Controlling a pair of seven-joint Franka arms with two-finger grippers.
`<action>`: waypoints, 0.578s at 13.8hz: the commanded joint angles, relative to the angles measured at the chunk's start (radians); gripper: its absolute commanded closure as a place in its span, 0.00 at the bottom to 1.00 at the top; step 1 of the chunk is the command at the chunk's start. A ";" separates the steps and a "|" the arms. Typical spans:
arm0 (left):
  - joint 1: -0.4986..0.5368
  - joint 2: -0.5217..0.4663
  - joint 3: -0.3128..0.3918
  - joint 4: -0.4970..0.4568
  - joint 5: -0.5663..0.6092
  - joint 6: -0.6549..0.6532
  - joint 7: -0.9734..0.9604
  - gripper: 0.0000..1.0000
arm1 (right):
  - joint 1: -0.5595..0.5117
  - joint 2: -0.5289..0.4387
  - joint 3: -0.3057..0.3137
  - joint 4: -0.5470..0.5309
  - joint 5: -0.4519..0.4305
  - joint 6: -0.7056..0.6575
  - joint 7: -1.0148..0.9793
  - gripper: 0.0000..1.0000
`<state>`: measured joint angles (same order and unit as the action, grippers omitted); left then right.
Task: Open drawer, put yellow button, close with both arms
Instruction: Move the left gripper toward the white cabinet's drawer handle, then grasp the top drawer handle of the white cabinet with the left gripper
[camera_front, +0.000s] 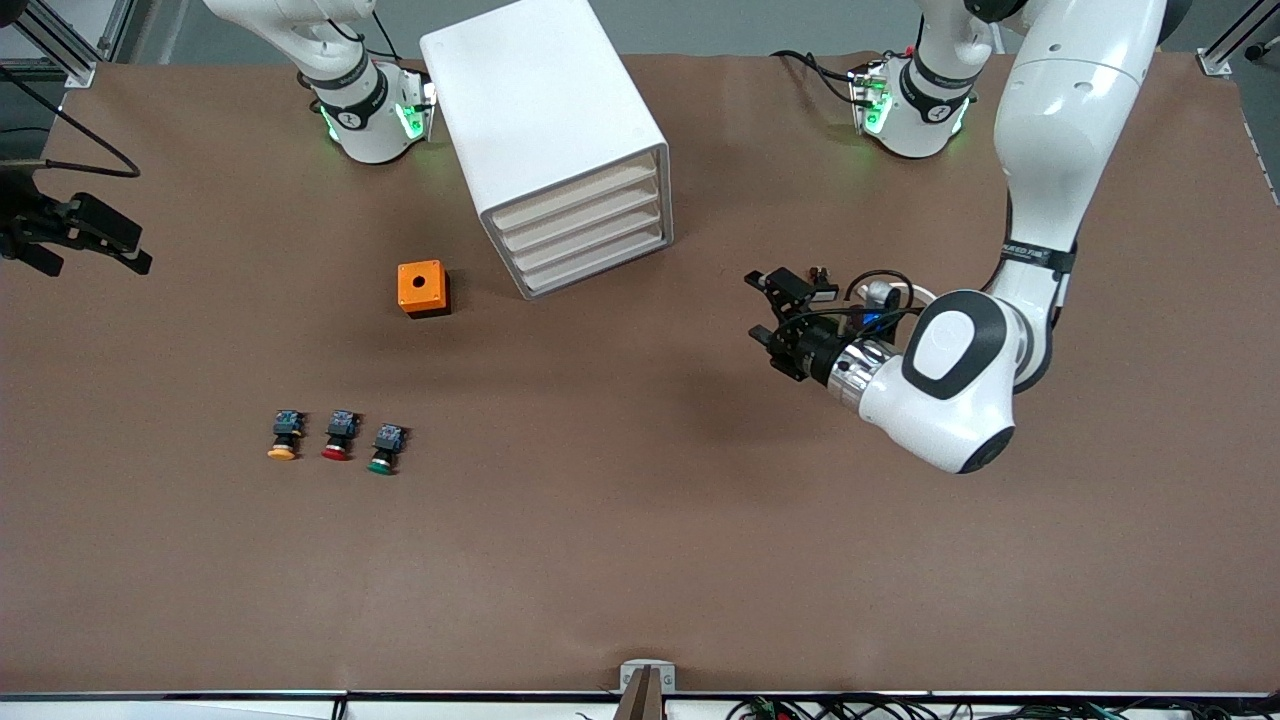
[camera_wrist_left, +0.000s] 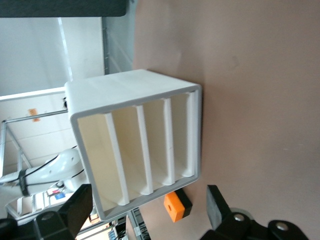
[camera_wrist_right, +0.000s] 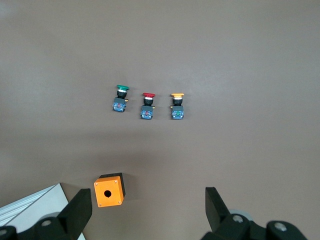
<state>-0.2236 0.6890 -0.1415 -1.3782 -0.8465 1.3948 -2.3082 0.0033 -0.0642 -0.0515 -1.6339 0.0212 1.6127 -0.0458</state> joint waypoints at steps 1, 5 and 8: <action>-0.040 0.026 -0.003 0.022 -0.060 -0.019 -0.042 0.00 | 0.006 0.006 -0.004 0.013 -0.007 -0.004 0.004 0.00; -0.100 0.066 -0.003 0.024 -0.141 -0.023 -0.077 0.00 | 0.006 0.006 -0.004 0.013 -0.007 -0.004 0.004 0.00; -0.149 0.089 -0.001 0.024 -0.189 -0.020 -0.079 0.11 | 0.006 0.006 -0.004 0.013 -0.007 -0.004 0.004 0.00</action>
<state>-0.3487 0.7540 -0.1449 -1.3782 -1.0056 1.3894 -2.3624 0.0033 -0.0640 -0.0515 -1.6339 0.0211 1.6129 -0.0458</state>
